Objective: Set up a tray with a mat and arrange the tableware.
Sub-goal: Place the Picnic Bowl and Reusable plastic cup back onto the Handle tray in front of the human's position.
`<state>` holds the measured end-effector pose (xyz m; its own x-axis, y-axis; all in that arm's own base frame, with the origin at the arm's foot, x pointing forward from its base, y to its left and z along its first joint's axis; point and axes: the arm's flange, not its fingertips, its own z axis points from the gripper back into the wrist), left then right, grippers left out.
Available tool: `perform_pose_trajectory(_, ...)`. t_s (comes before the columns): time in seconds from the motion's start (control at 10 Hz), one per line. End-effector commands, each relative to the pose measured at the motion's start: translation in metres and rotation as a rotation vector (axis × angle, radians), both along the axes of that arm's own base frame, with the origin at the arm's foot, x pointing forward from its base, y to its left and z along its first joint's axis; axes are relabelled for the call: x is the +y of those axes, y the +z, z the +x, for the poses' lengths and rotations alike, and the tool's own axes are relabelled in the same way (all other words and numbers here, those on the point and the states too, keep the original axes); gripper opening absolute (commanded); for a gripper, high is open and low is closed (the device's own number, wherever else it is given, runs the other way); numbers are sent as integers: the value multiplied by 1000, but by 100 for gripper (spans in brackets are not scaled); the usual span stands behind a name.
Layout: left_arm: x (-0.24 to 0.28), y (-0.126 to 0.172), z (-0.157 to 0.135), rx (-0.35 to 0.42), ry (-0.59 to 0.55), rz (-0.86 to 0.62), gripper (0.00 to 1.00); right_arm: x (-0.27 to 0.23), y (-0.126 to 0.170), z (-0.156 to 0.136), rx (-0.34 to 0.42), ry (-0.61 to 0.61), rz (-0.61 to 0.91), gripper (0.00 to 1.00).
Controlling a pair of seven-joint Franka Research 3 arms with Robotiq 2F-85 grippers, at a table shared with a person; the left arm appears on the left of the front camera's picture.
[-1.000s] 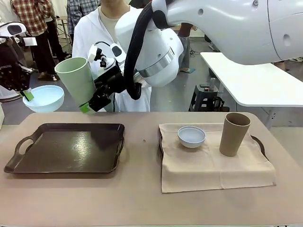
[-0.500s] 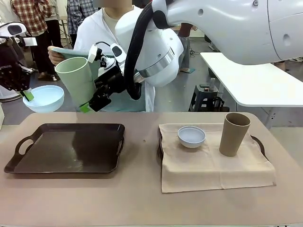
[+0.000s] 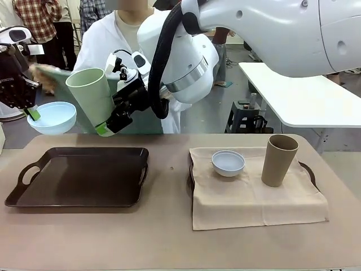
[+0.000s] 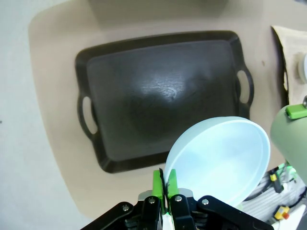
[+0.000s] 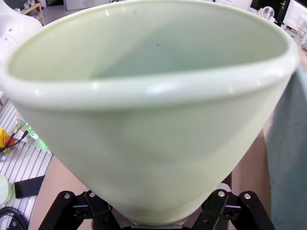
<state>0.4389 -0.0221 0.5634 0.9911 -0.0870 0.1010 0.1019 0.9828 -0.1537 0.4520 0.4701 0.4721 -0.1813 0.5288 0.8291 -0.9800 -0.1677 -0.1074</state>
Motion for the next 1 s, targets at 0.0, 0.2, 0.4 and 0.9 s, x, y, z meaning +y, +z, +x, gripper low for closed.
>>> perform_pose_trajectory(0.0, 0, 3, 1, -7, -9, 2, 0, -1, 3, -2, -7, -2, -2, 18)
perform_pose_trajectory(0.2, 0, 3, 1, -7, -9, 2, 0, -1, 3, -2, -7, -2, -2, 18)
perform_pose_trajectory(0.4, 0, 3, 1, -7, -9, 2, 0, -1, 3, -2, -7, -2, -2, 18)
perform_pose_trajectory(0.9, 0, 3, 1, -7, -9, 2, 0, -1, 3, -2, -7, -2, -2, 18)
